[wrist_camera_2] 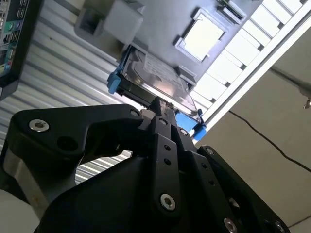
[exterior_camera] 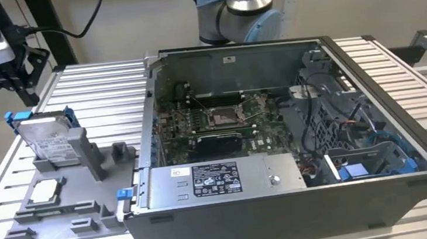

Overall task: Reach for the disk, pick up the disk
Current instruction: 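Reach for the disk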

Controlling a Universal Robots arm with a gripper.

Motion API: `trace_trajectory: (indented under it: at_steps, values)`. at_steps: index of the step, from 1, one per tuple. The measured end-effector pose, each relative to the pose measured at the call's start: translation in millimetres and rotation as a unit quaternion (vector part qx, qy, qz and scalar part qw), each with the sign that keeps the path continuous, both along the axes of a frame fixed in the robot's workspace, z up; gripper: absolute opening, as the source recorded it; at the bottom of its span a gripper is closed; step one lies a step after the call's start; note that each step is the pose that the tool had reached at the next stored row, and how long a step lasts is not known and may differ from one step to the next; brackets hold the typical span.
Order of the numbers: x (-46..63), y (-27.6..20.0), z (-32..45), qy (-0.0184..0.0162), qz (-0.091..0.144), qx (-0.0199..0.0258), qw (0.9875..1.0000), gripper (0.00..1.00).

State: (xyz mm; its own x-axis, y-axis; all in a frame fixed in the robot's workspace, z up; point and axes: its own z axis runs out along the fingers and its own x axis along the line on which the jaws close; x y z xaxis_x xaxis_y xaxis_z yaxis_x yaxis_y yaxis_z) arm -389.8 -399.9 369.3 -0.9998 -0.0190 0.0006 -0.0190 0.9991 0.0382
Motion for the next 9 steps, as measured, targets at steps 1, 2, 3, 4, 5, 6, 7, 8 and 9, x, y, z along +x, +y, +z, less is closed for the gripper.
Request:
trace_trajectory:
  at_steps: [1, 2, 3, 4, 5, 6, 7, 8, 9]
  values:
    - [-0.3, 0.1, 0.0, 0.0, 0.0, 0.0, 1.0, 0.0]
    - [-0.6, 0.3, 0.0, 0.0, 0.0, 0.0, 1.0, 0.0]
    - [-1.0, 0.4, 0.0, 0.0, 0.0, 0.0, 1.0, 0.0]
    - [-1.4, 0.5, -0.1, 0.0, 0.0, 0.0, 1.0, 0.0]
    - [-1.8, 0.7, 0.0, 0.0, 0.0, 0.0, 1.0, 0.0]
    - [-2.2, 0.8, 0.0, 0.0, 0.0, 0.0, 1.0, 0.0]
    - [-2.7, 1.0, 0.0, 0.0, 0.0, 0.0, 1.0, 0.0]
    - [-3.2, 1.1, 0.0, 0.0, 0.0, 0.0, 1.0, 0.0]
    - [-3.9, 1.2, 0.0, 0.0, 0.0, 0.0, 1.0, 0.0]
